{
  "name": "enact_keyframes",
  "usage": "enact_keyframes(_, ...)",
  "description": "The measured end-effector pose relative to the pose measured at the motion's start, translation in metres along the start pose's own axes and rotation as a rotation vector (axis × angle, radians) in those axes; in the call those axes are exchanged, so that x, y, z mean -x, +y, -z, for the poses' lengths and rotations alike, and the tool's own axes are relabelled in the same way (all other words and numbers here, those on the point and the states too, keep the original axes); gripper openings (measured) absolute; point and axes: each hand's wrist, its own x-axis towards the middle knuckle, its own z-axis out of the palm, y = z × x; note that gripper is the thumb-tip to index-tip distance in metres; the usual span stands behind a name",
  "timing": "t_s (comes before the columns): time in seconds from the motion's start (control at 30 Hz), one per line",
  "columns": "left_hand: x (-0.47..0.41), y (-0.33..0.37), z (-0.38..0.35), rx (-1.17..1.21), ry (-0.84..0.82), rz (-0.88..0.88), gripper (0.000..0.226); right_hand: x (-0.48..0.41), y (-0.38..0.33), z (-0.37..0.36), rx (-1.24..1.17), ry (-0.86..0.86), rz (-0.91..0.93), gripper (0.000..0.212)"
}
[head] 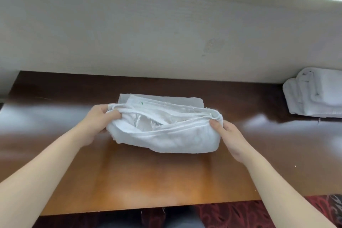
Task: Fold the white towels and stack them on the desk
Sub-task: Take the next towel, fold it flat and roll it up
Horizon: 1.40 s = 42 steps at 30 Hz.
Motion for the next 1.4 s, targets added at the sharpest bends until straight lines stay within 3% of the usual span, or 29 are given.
enact_keyframes(0.13, -0.022, 0.005, -0.017, 0.257, 0.142, 0.125, 0.008, -0.040, -0.004, -0.008, -0.076, 0.131, 0.036, 0.019)
enact_keyframes(0.3, -0.033, -0.009, -0.034, 0.405, 0.247, 0.219, 0.020, -0.078, -0.006, -0.023, 0.103, 0.229, 0.066, 0.017)
enact_keyframes(0.33, -0.032, -0.013, -0.036, 0.446, 0.274, 0.214, 0.027, -0.082, -0.006, -0.025, 0.152, 0.253, 0.073, 0.017)
enact_keyframes(0.43, -0.025, -0.027, -0.041, 0.372, 0.265, 0.092, 0.084, -0.093, -0.004, -0.030, 0.356, 0.310, 0.055, 0.021)
enact_keyframes(0.5, -0.017, -0.031, -0.042, 0.212, 0.245, 0.002, 0.093, -0.096, -0.004, -0.032, 0.448, 0.328, 0.024, 0.024)
enact_keyframes(0.63, -0.014, -0.039, -0.035, 0.038, 0.243, -0.095, 0.081, -0.101, -0.002, -0.034, 0.550, 0.366, -0.024, 0.029)
enact_keyframes(0.7, -0.012, -0.039, -0.032, -0.102, 0.318, -0.155, 0.040, -0.102, 0.000, -0.035, 0.568, 0.373, -0.039, 0.029)
enact_keyframes(0.73, -0.010, -0.037, -0.030, -0.134, 0.369, -0.189, 0.034, -0.102, 0.001, -0.035, 0.577, 0.374, -0.047, 0.028)
enact_keyframes(0.8, -0.011, -0.032, -0.029, -0.101, 0.437, -0.248, 0.041, -0.101, 0.003, -0.035, 0.596, 0.394, -0.059, 0.027)
enact_keyframes(0.9, -0.018, -0.007, -0.031, -0.052, 0.447, -0.306, 0.023, -0.098, 0.007, -0.032, 0.637, 0.454, -0.059, 0.029)
enact_keyframes(1.0, -0.044, -0.001, -0.033, -0.038, 0.504, -0.217, 0.012, -0.098, 0.007, -0.033, 0.774, 0.494, -0.039, 0.031)
enact_keyframes(1.17, -0.067, -0.025, -0.043, -0.225, 0.453, 0.009, 0.032, -0.106, 0.004, -0.038, 0.907, 0.517, -0.072, 0.035)
enact_keyframes(1.23, -0.064, -0.023, -0.046, -0.380, 0.555, -0.059, 0.044, -0.106, 0.006, -0.037, 0.893, 0.522, -0.098, 0.038)
enact_keyframes(1.3, -0.055, -0.016, -0.054, -0.529, 0.693, -0.265, 0.050, -0.106, 0.008, -0.038, 0.868, 0.540, -0.132, 0.038)
enact_keyframes(1.33, -0.049, -0.012, -0.063, -0.583, 0.692, -0.423, 0.048, -0.106, 0.008, -0.039, 0.888, 0.573, -0.122, 0.037)
enact_keyframes(1.4, -0.041, -0.008, -0.091, -0.737, 0.463, -0.685, 0.050, -0.107, 0.005, -0.043, 0.987, 0.715, 0.037, 0.031)
